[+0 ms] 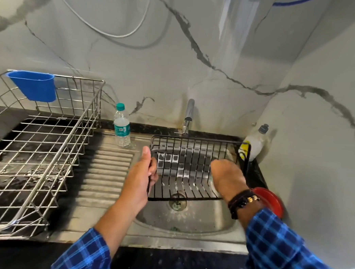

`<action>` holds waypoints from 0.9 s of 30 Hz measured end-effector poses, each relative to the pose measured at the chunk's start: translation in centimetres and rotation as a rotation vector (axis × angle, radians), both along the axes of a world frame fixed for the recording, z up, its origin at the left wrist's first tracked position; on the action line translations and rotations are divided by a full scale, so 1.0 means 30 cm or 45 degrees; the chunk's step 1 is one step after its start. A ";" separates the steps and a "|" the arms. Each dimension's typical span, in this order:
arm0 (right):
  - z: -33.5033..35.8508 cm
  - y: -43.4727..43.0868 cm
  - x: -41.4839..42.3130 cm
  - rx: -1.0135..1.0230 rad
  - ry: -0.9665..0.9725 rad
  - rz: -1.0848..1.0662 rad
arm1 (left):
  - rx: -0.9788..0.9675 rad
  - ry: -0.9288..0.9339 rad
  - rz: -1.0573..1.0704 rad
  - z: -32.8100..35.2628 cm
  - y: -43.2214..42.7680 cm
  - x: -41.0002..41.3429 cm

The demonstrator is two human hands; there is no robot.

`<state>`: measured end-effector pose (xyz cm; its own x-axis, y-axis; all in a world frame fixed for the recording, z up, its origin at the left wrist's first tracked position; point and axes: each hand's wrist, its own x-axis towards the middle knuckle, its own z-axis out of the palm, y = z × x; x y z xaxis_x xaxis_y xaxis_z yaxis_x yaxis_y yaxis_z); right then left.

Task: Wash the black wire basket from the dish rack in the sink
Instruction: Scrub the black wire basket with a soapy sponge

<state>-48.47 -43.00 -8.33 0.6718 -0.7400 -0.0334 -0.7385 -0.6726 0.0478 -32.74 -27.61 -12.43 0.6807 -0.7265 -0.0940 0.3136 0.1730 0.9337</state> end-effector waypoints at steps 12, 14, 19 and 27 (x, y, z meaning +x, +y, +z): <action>-0.021 -0.024 0.033 -0.173 -0.196 -0.038 | 0.036 0.025 0.013 0.034 -0.014 -0.021; -0.058 -0.002 0.016 -0.044 -0.106 -0.063 | 0.007 0.046 0.056 0.028 -0.011 -0.021; -0.077 -0.046 0.011 0.113 -0.542 -0.339 | 0.001 0.109 0.082 0.034 -0.012 -0.007; 0.034 0.026 0.192 0.577 -1.615 -0.770 | 0.130 0.160 -0.009 0.045 -0.029 -0.128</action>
